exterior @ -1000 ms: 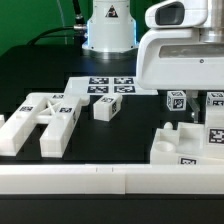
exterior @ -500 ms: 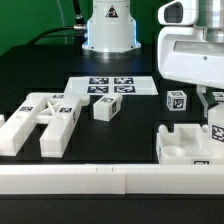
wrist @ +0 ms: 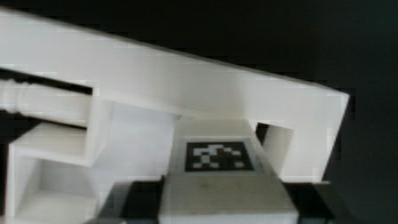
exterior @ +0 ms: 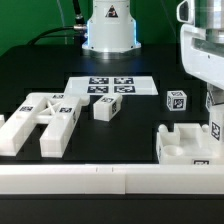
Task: Assemble chair
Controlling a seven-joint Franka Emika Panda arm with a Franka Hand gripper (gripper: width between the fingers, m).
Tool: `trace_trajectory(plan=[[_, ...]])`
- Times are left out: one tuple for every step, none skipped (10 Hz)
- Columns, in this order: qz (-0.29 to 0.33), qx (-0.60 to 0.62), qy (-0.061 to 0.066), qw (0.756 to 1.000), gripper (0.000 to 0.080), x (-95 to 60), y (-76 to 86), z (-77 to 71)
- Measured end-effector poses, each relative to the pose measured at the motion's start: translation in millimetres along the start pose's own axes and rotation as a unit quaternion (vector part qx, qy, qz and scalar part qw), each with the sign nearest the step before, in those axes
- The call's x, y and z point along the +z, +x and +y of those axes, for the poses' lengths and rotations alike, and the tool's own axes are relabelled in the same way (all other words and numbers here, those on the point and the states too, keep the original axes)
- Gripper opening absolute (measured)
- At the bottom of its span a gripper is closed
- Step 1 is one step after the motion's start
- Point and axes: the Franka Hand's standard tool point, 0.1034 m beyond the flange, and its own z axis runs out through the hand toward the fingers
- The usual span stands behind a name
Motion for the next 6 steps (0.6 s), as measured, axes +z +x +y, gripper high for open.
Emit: trace_trajectory(plan=[[-0.003,0.030,0.000,1.000,0.0391,0.5,-1.9,0.1],[-0.004,0.010,0.000,1.000,0.0527,0.7,-2.0,0.2],[-0.004,-0.006,0.000,1.000,0.0527,0.8,-2.0,0.3],[-0.003,-0.051,-0.005,0.999,0.0627,1.2,-2.3,1.8],[-0.003,-0.077,-0.004,0.997,0.0643,1.2,-2.2,1.7],[-0.003,-0.118,-0.004,0.993,0.0643,1.3,-2.0,1.8]])
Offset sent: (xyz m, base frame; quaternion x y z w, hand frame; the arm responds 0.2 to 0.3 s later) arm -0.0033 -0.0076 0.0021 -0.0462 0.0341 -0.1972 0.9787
